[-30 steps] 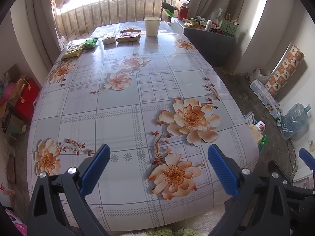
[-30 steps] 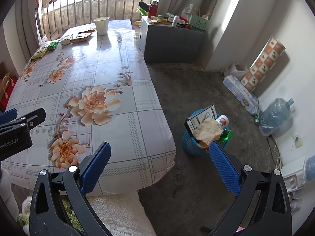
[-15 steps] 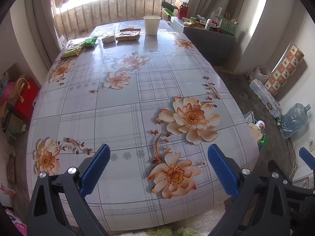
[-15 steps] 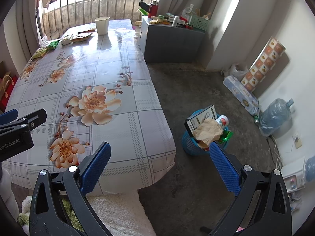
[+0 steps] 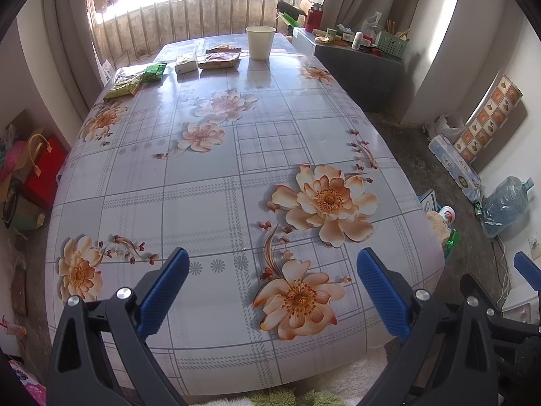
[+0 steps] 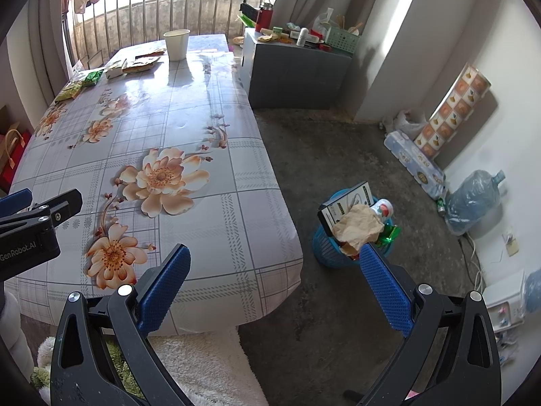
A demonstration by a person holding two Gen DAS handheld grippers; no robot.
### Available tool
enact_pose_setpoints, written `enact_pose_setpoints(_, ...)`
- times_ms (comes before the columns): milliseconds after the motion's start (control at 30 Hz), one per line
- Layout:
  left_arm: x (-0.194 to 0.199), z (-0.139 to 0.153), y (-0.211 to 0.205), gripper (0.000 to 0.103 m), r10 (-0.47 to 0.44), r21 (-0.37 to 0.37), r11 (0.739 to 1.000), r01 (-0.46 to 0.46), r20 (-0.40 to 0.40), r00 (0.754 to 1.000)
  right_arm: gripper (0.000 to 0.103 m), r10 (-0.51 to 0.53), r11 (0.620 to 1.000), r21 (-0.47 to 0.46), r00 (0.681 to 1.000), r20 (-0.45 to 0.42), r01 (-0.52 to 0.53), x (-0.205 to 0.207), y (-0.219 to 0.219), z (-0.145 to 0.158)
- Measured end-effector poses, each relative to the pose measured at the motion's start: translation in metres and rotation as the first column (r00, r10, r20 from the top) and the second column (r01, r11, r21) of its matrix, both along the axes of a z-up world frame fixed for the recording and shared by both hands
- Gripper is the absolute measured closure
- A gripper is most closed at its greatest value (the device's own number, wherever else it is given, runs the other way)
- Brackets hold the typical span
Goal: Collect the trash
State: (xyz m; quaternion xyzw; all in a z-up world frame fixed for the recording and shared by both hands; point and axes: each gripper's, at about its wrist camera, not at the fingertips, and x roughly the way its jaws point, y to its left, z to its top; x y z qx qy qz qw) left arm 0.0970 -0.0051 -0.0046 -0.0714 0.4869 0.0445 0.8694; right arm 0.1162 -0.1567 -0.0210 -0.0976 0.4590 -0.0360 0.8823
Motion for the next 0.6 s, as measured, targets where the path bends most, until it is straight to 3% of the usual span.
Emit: enact_pose_setpoints(600,-0.003,-0.001,0.009,0.006,0.022,-0.002,1.0,-0.022,0.002,1.0,0.007,0.083,0.997,-0.003,0.995,0.058,-0.083,-0.008,0.019,0.01)
